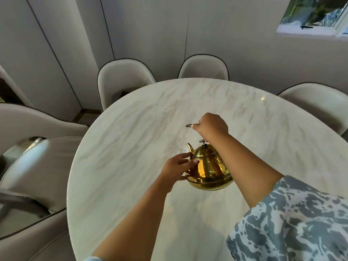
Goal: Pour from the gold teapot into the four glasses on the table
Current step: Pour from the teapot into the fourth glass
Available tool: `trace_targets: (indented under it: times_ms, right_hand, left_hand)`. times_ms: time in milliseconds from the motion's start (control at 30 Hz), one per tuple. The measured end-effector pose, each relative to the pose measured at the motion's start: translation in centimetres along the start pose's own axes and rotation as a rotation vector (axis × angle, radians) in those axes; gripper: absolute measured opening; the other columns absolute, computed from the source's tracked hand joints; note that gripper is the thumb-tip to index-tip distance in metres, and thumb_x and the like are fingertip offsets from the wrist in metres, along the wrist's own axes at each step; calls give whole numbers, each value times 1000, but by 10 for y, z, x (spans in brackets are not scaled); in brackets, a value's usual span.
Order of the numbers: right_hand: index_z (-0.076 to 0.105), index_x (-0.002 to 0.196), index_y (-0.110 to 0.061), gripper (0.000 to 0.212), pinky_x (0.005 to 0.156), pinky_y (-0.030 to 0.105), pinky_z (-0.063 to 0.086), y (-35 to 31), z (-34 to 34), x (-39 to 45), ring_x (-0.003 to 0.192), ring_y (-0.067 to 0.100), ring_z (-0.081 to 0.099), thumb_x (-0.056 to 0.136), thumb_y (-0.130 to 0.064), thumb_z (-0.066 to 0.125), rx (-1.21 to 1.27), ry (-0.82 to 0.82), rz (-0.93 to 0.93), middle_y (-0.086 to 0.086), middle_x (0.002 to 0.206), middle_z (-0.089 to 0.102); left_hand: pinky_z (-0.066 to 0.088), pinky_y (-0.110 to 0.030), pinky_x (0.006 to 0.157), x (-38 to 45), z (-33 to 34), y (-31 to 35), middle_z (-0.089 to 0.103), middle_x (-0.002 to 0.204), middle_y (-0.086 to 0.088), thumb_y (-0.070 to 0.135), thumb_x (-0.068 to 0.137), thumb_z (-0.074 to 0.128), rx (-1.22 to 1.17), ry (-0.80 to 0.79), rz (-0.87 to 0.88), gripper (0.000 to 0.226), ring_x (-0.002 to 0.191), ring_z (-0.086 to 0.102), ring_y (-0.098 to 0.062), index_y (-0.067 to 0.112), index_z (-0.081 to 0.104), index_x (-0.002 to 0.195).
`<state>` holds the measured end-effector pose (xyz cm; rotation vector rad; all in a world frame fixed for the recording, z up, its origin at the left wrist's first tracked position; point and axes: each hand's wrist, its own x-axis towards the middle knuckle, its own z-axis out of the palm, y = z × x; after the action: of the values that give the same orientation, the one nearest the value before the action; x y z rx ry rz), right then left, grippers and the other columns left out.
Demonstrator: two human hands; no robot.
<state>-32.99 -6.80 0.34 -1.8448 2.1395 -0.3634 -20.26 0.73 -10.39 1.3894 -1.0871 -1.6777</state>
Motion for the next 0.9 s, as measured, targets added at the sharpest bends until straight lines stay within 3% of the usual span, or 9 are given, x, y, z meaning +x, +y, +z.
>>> trace_targets:
  times_ms: [167, 300, 467, 600, 733, 900]
  right_hand:
    - [71, 96, -8, 32, 47, 20, 34, -3, 1, 5, 46, 12, 50, 92, -38, 59, 11, -40, 17, -2, 58, 54]
    - [71, 97, -8, 33, 48, 20, 35, -6, 0, 8, 51, 17, 53, 91, -38, 60, 2, -56, 18, 0, 61, 56]
    - [63, 85, -9, 30, 46, 20, 34, -10, -2, 13, 47, 17, 54, 90, -38, 62, -11, -76, 28, 1, 57, 55]
    - [54, 72, -10, 32, 46, 20, 35, -12, -4, 15, 57, 24, 60, 90, -34, 64, -36, -83, 25, 2, 58, 53]
    - [54, 73, -10, 30, 46, 20, 37, -15, -6, 18, 45, 18, 54, 90, -33, 63, -48, -98, 45, 3, 56, 54]
    - [48, 64, -13, 35, 47, 19, 36, -15, -5, 20, 59, 23, 64, 90, -30, 63, -54, -86, 39, 2, 57, 55]
  left_hand:
    - [57, -33, 85, 1, 1, -3, 69, 121, -3, 36, 83, 74, -5, 22, -3, 61, 96, 67, -11, 19, 55, 138]
    - [57, -36, 90, 2, -1, -8, 67, 124, -4, 38, 83, 73, -30, 39, -17, 61, 107, 65, -17, 14, 56, 136]
    - [60, -31, 84, 6, -4, -13, 72, 117, -5, 42, 83, 73, -35, 32, -9, 56, 108, 67, -19, 14, 63, 131]
    - [56, -41, 96, 8, -3, -12, 71, 117, -7, 42, 85, 71, -1, 18, -13, 55, 112, 66, -22, 14, 62, 131]
    - [57, -41, 93, 7, -2, -10, 73, 113, -8, 41, 85, 71, -4, 1, -16, 54, 106, 69, -21, 13, 63, 130]
    - [59, -39, 89, 9, -3, -8, 74, 109, -7, 39, 85, 72, -17, -4, -25, 52, 102, 71, -20, 12, 64, 129]
